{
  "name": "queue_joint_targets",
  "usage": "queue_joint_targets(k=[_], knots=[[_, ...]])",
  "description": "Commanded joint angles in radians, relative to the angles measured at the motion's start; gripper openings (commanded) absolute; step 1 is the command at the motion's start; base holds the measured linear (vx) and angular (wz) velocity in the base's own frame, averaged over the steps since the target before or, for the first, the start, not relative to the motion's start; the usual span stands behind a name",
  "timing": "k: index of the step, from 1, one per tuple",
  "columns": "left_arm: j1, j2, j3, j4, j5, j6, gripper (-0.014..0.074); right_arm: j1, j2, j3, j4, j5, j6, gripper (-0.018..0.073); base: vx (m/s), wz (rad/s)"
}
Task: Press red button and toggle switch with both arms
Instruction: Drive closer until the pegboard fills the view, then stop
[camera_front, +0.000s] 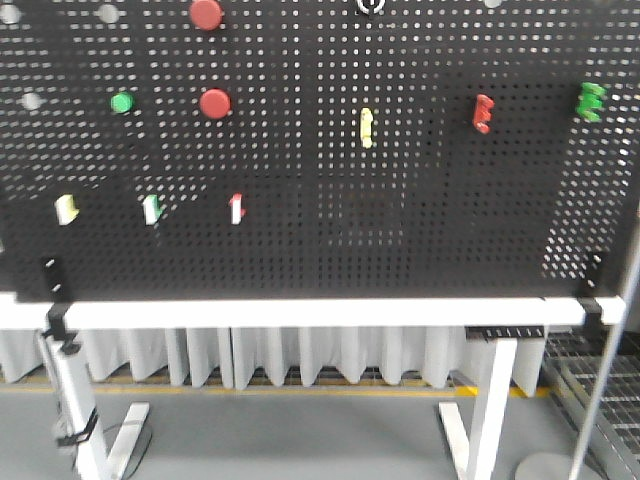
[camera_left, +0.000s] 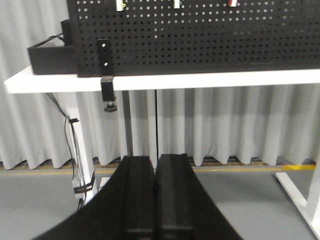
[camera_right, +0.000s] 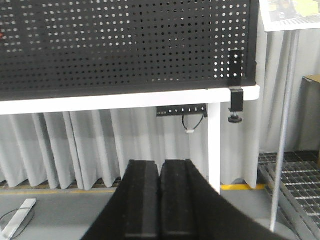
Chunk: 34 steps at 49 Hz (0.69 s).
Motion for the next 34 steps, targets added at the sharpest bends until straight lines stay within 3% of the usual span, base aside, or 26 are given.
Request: queue_joint_targets(k=[1,34], knots=[[-0.002,-0.016,0.034,-0.010,-0.085,-0.008,0.0002,-0.004,-0.016,0.011,-0.004,-0.086,-0.005,0.0000,0.40,-0.04],[-0.002,-0.016,0.034,-0.010,-0.085,-0.008,0.0002,-0.004,-0.016,0.011,-0.004,-0.086,-0.005,0.0000,0.31,-0.01]])
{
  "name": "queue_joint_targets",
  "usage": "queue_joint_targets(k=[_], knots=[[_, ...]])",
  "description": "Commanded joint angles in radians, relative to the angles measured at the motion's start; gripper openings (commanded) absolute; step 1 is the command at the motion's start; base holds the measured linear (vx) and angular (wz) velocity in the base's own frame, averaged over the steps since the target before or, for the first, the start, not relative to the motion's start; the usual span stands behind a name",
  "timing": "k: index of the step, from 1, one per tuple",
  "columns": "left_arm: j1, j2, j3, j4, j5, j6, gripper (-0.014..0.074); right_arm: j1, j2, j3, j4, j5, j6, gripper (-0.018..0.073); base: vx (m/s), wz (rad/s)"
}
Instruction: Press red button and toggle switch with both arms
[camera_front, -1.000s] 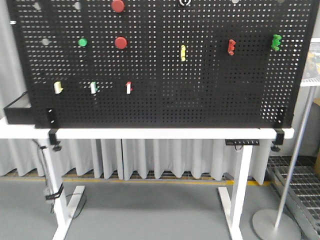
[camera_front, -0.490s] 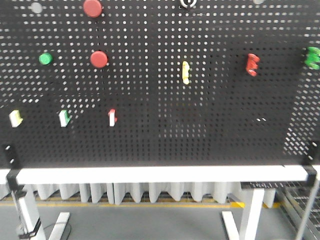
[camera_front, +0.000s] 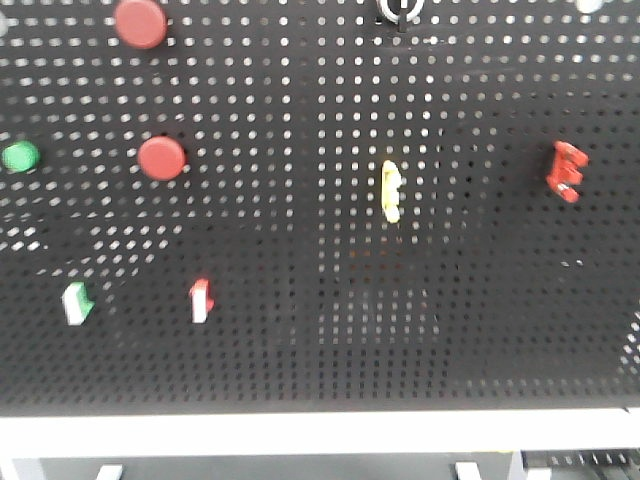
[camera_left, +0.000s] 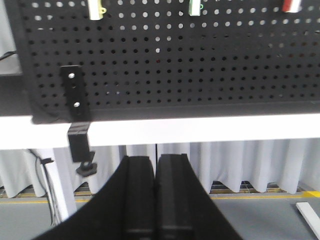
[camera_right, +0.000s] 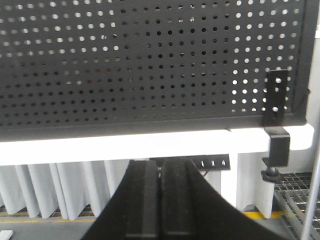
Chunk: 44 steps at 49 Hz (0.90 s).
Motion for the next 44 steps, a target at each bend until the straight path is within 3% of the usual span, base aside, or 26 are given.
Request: queue_joint_targets(k=[1,44], knots=[[-0.002,-0.016,0.034,-0.010,-0.085,-0.008,0.0002,-0.004,-0.016,0.011,-0.004,-0.086,-0.005,0.0000,0.20,-0.03],[-0.002,-0.016,0.034,-0.007,-0.089,-0.007,0.0002,-0.004,-0.016,0.011,-0.004,-0.091,-0.005,0.0000,0.07,0.00]])
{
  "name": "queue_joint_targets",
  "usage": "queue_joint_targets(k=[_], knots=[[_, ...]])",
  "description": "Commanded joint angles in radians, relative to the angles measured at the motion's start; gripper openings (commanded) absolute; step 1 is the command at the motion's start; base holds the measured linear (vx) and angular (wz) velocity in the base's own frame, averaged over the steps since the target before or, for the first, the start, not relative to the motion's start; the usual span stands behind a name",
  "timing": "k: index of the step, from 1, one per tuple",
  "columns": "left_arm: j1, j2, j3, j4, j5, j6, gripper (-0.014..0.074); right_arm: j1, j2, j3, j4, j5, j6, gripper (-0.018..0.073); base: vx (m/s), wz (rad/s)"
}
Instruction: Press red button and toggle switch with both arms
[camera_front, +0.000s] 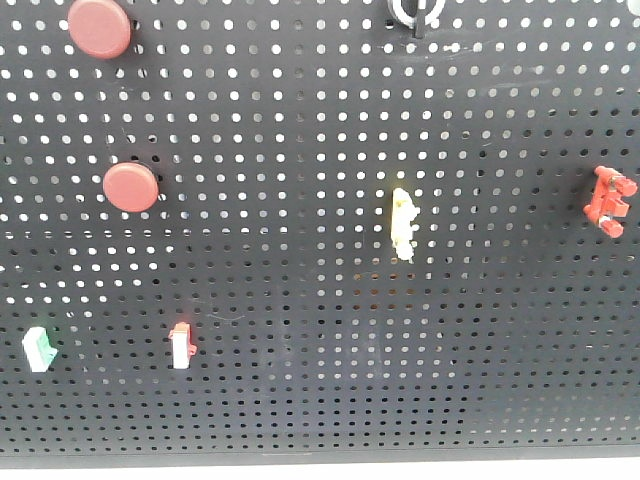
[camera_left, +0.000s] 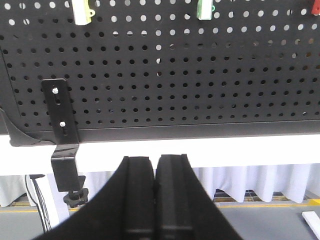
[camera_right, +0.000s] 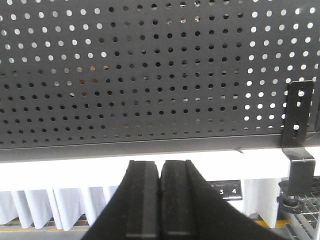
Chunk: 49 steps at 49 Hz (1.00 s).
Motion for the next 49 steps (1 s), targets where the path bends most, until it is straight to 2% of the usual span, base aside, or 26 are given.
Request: queue_joint_targets(k=[1,10,17,24,27,30,37,43,49], knots=[[-0.002,-0.016,0.032,-0.005,-0.096,-0.007,0.0002,-0.004,-0.016,0.011,-0.004,-0.091,-0.005,0.0000,0.00,0.00],[-0.002,-0.016,0.026,-0.018,-0.134,-0.008,0.0002,-0.004,-0.016,0.011,-0.004,-0.098,-0.005,0.0000,0.00,0.00],[-0.002,-0.016,0.026,-0.018,-0.197,-0.008,0.0002,-0.004,-0.016,0.010,-0.004,-0.169,-0.005,0.0000,0.00,0.00],[-0.002,-0.016,0.002,-0.036,-0.400,-0.033,0.0002,-0.004,-0.016,-0.013,0.002,-0.337,0.006,0.0000,0.00,0.00],[-0.002,-0.016,-0.039,-0.035,-0.494,-0.034,0.0002,-0.004,-0.016,-0.066,0.002,-0.343,0.022,0.0000,0.00,0.00],[-0.002,-0.016,-0.108,-0.035,-0.518,-0.033,0.0002,-0.004,-0.004,-0.153,0.000,-0.304,0.028,0.0000,0.00,0.00],[-0.002,0.025,-0.365,-0.021,-0.406,-0.023,0.0002,-0.004,0.092,-0.394,-0.004,-0.132,0.025,0.0000,0.00,0.00],[-0.002,0.132,-0.623,0.055,-0.239,-0.022,0.0002,-0.004,0.231,-0.628,-0.004,0.045,0.025,0.0000,0.00,0.00],[-0.002,0.272,-0.812,0.107,-0.041,-0.022,0.0002,-0.004,0.353,-0.765,-0.008,0.130,0.020,0.0000,0.00,0.00]])
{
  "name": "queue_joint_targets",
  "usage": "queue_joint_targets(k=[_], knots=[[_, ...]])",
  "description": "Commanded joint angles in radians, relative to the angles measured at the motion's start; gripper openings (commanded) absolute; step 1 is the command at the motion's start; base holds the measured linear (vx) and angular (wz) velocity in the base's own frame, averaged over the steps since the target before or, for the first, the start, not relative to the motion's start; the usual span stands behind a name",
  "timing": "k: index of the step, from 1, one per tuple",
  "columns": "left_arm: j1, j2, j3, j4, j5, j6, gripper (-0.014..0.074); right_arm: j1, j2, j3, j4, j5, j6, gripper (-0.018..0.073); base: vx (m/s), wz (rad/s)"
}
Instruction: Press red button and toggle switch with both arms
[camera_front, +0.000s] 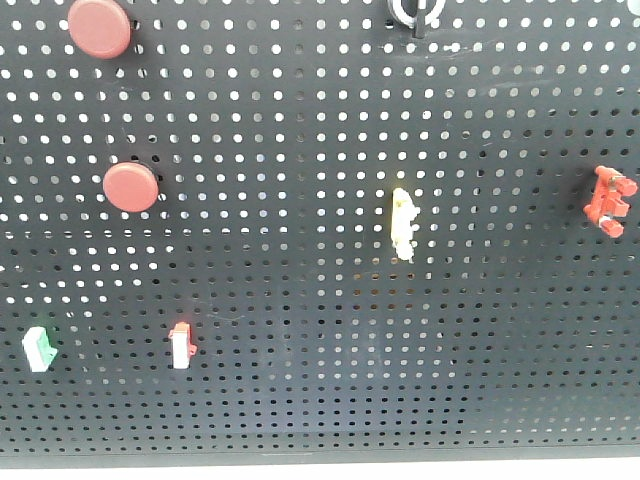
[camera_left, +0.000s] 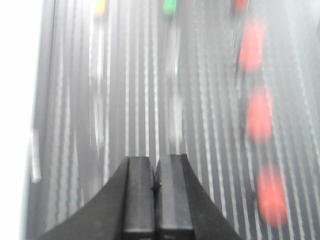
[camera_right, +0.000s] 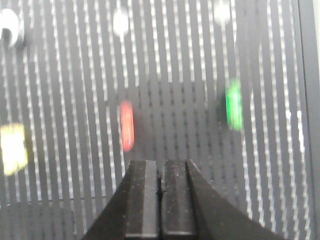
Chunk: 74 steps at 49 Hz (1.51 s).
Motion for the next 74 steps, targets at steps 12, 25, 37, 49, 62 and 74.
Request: queue_joint_targets(k=[12,25,37,49,62,74], knots=[[-0.002,0.288,-0.180,-0.002,0.271,-0.003,0.0002,-0.004,0.285,-0.144,-0.001,-0.088,-0.009,0.0000,0.00,0.00],[-0.002,0.359,-0.181,-0.153,0.199,-0.001,0.0002,-0.004,0.350,-0.144,-0.001,-0.356,-0.009,0.0000,0.00,0.00],[-0.028,0.402,-0.181,-0.173,0.045,-0.001,0.0002,-0.004,0.353,-0.144,-0.001,-0.373,-0.008,0.0000,0.00,0.00],[-0.137,0.484,-0.197,-0.153,-0.118,0.017,0.0002,-0.004,0.354,-0.144,-0.001,-0.399,-0.008,0.0000,0.00,0.00],[-0.312,0.621,-0.377,-0.149,-0.101,0.030,0.0002,-0.004,0.356,-0.144,-0.001,-0.397,-0.005,0.0000,0.00,0.00],[-0.438,0.771,-0.510,-0.126,-0.079,0.050,0.0002,-0.004,0.356,-0.144,-0.001,-0.398,-0.005,0.0000,0.00,0.00]])
